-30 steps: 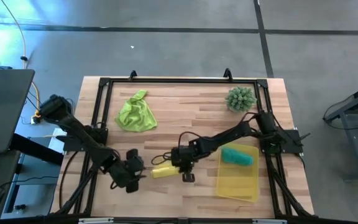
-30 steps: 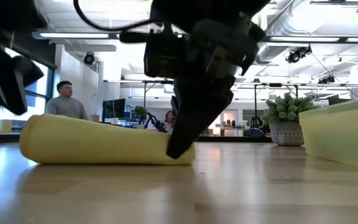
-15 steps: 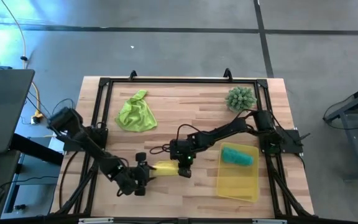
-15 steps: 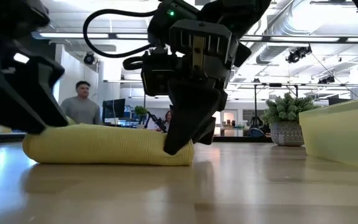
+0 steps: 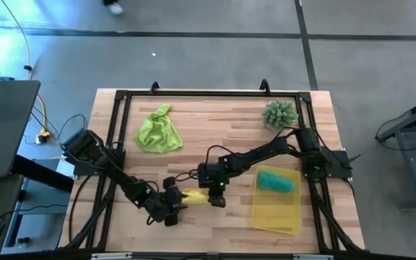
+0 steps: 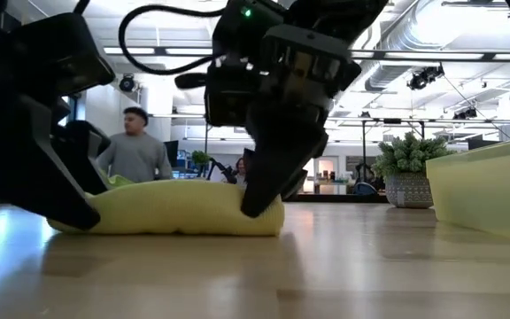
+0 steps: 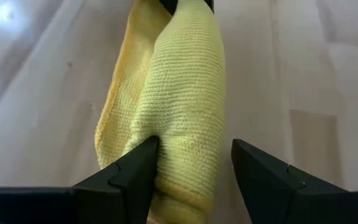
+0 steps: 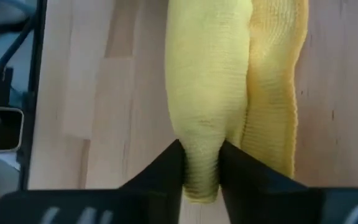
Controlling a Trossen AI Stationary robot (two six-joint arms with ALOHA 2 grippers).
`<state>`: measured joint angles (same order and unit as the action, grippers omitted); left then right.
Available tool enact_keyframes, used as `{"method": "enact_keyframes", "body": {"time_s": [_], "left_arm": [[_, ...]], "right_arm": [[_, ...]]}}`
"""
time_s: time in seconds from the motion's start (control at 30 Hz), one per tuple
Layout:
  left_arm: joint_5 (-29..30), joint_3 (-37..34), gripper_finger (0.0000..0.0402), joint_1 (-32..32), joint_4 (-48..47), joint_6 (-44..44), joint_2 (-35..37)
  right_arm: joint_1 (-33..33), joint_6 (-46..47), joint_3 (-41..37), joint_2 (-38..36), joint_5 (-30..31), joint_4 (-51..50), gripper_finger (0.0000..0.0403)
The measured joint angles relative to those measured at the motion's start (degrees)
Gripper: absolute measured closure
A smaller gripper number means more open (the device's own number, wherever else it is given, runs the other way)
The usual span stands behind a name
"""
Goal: Roll microfiber towels into tight, uniform cylinder then place into a basket
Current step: Roll the yellow microfiber cloth
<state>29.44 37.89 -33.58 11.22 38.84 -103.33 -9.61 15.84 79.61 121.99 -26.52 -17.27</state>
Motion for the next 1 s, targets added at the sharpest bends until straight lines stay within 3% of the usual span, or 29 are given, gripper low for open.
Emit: {"method": "enact_keyframes", "body": {"time_s": [0.23, 0.53, 0.7, 0.8, 1.0], "left_arm": [[-2.0, 0.0, 0.0206, -0.1, -0.1, 8.6, 0.5], [-1.9, 0.0, 0.0206, 0.7, -1.0, 16.7, 0.6], [-2.0, 0.0, 0.0206, 1.4, -0.8, 17.8, 0.6], [-2.1, 0.0, 0.0206, 1.7, -0.7, 17.8, 0.6], [-2.2, 0.0, 0.0206, 1.8, -0.5, 19.0, 0.6]], "right_arm": [[-0.7, -10.6, -0.1, -3.8, 2.9, -2.0, 0.0265], [-12.6, -25.7, 0.1, -6.9, 32.6, -2.6, 0.0272], [-19.1, -27.8, 0.1, -6.4, 46.7, -1.3, 0.0280], [-20.4, -24.6, 0.1, -6.4, 50.4, 0.0, 0.0281], [-20.3, -23.9, 0.2, -3.9, 49.9, 2.2, 0.0281]]}}
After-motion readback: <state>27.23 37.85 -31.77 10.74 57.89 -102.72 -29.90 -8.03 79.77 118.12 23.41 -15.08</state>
